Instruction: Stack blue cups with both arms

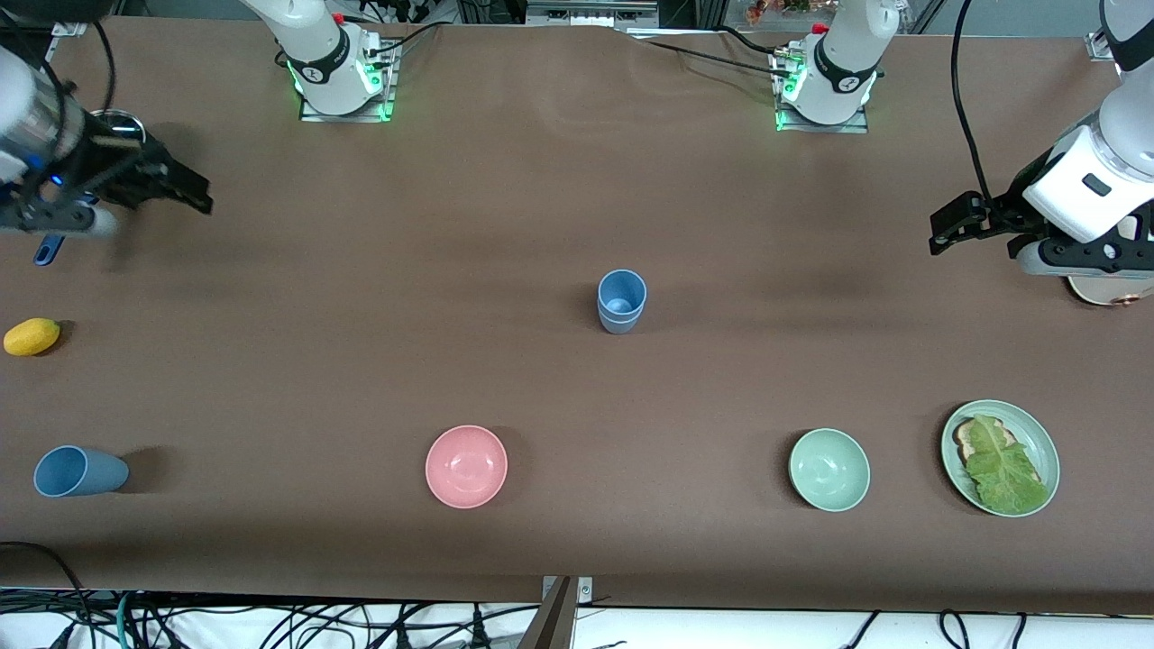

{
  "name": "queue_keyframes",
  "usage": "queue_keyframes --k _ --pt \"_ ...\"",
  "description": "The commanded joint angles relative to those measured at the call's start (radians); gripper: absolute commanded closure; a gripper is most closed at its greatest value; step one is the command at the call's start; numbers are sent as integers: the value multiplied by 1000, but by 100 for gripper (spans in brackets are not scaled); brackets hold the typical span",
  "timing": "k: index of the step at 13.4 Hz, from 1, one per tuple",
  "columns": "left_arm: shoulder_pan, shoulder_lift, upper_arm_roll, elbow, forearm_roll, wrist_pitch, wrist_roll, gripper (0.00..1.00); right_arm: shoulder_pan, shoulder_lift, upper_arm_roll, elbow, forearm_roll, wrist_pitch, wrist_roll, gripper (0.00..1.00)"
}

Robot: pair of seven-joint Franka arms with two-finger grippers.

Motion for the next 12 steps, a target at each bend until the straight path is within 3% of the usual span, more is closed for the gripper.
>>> queue_keyframes --k 1,12 --pt "0 10 1 31 -16 -22 13 0 -44 -26 19 -13 -12 -4 -36 0" --pt "5 10 5 28 -17 -24 19 0 -67 31 24 17 -15 30 -33 0"
